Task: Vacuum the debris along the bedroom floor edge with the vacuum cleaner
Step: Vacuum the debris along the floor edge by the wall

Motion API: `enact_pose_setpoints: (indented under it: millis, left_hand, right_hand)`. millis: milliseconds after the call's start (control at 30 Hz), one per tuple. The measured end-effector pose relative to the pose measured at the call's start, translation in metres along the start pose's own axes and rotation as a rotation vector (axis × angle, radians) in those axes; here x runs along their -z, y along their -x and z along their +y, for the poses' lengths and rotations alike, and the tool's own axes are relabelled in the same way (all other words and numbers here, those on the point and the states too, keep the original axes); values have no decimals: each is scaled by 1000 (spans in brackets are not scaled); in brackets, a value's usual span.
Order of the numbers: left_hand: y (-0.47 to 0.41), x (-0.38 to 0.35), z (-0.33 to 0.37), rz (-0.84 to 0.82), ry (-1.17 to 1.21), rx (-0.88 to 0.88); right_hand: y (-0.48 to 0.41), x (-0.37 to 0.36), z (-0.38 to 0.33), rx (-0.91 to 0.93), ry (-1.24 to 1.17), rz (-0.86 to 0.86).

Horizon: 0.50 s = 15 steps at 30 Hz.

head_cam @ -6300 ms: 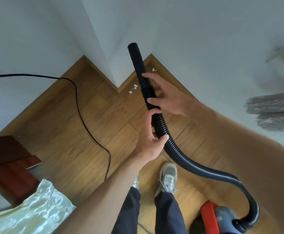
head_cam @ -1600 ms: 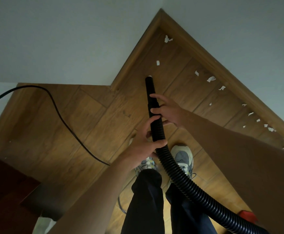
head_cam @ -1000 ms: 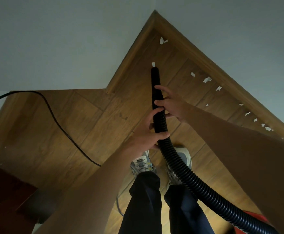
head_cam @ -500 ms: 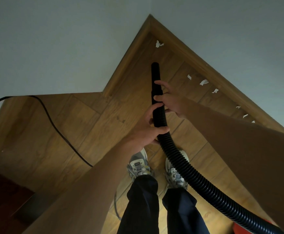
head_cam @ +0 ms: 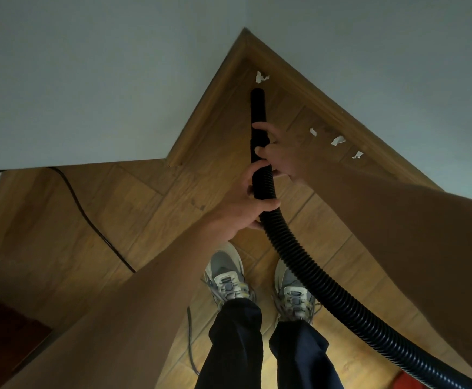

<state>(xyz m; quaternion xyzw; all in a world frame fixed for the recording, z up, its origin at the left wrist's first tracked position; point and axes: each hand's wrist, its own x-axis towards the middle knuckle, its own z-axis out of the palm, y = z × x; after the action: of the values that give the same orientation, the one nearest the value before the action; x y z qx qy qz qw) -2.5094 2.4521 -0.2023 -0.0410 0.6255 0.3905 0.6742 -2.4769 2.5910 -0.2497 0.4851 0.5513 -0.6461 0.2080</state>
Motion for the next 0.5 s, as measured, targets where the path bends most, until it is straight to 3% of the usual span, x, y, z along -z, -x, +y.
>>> enact_pose_setpoints:
  millis: [500]
  left_hand:
    - [-14,2,13,-15,-20,-4]
  right_hand:
    - [-7,9,-15,1,-4,-14]
